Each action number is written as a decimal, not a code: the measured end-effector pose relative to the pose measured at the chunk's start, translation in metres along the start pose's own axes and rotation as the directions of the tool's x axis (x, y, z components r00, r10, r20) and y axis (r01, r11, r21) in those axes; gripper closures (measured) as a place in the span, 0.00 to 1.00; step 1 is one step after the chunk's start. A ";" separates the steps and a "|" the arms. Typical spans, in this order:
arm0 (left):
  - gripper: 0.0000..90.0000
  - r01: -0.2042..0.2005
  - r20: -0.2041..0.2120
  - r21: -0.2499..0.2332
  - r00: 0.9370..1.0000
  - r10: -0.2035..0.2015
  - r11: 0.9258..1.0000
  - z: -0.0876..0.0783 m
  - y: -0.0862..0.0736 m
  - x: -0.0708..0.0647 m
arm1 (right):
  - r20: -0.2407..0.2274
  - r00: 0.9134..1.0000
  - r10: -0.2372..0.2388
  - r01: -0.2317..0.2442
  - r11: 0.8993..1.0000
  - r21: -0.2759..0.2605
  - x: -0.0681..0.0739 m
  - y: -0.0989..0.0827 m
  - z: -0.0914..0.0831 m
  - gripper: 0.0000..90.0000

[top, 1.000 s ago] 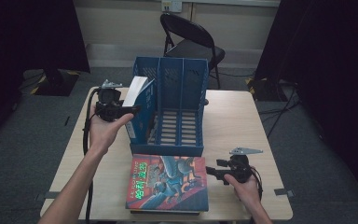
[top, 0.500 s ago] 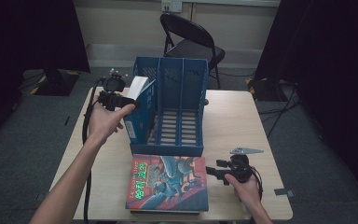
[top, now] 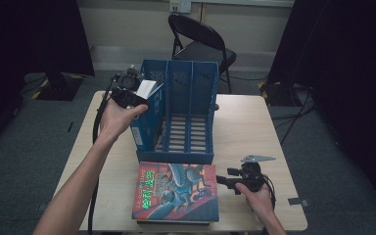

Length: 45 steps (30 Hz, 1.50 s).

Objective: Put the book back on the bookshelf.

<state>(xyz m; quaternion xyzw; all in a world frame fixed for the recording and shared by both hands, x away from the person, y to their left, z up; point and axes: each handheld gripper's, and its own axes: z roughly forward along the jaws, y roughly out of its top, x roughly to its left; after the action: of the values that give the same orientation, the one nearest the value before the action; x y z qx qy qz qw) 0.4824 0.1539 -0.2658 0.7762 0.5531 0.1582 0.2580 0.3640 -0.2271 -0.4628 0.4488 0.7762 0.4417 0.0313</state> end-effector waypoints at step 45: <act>0.66 0.134 -0.030 0.366 0.991 -0.133 0.921 0.040 0.031 0.005 | 0.010 1.000 -0.008 0.008 1.000 -0.025 -0.002 0.000 -0.005 0.34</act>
<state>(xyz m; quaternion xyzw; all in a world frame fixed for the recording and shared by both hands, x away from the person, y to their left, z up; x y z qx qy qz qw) 0.5294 0.1416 -0.2806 0.7709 0.6250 0.0358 0.1173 0.3628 -0.2320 -0.4602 0.4474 0.7723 0.4489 0.0423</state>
